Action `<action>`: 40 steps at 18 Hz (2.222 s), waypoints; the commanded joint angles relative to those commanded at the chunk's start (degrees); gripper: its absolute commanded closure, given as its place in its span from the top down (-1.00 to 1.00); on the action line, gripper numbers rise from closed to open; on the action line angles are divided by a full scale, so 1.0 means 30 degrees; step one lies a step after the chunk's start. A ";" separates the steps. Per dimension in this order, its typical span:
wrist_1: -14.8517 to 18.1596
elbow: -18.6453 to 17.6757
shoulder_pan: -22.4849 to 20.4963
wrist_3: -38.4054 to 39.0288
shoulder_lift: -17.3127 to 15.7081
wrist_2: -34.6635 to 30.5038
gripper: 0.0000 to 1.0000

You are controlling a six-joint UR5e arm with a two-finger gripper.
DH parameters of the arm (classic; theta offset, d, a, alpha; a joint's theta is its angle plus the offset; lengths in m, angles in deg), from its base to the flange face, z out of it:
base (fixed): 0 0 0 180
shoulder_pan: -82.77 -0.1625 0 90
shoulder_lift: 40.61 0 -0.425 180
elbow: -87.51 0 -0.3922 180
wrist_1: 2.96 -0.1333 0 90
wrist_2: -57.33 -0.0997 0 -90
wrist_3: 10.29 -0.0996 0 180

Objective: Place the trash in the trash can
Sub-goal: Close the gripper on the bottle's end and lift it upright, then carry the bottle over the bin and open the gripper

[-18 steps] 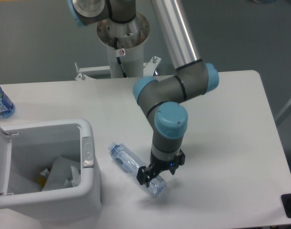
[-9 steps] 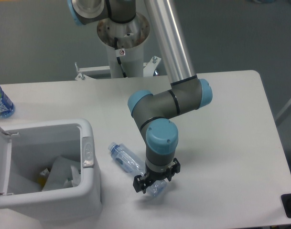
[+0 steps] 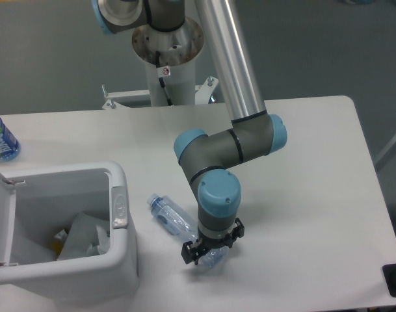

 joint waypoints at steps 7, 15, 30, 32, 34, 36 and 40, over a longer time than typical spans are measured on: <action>0.0029 -0.0117 0.0000 -0.0029 -0.0204 -0.0204 0.19; 0.0000 0.0000 -0.0029 -0.0293 -0.1169 -0.0293 0.19; -0.2282 0.6474 -0.1262 -0.0147 -0.6532 0.4950 0.19; -0.2373 0.6562 -0.0589 -0.0146 -0.6590 0.4951 0.18; -0.2431 0.6737 0.0200 -0.0176 -0.6679 0.4980 0.13; -0.2665 0.7205 0.0846 -0.0147 -0.6650 0.4980 0.12; -0.2695 0.7062 0.2719 -0.0205 -0.6504 0.4980 0.12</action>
